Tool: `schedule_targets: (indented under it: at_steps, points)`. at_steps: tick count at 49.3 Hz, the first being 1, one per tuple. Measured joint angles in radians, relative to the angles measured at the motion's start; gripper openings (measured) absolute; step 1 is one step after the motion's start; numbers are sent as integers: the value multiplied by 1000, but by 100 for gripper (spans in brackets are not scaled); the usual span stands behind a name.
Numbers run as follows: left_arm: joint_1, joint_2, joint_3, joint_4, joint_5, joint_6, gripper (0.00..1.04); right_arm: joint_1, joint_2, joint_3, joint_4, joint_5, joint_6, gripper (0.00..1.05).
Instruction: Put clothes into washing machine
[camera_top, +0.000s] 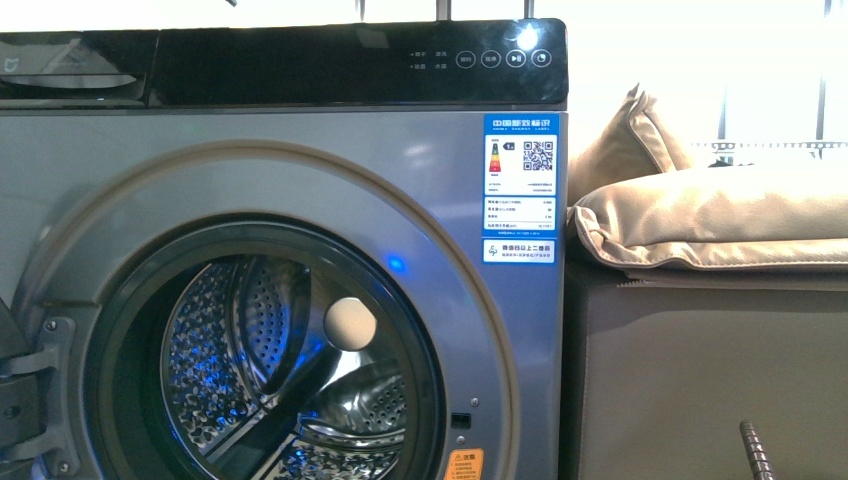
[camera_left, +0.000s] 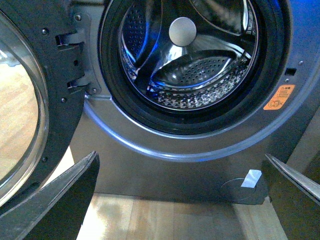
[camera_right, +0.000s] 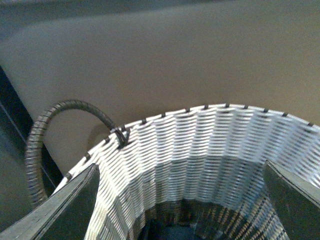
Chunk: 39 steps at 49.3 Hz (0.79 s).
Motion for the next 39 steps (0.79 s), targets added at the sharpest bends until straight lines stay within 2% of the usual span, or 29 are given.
schedule_targets:
  at_steps: [5,16,26,39]
  points:
    - [0,0,0,0,0,0,98,-45,254,114,-28,-50,8,97]
    - [0,0,0,0,0,0,98,-79,748,313,-61,-65,-8,97]
    - [0,0,0,0,0,0,98,-104,1246,443,100,-37,12,97]
    - [0,0,0,0,0,0,98,-145,1644,601,173,-50,62,97]
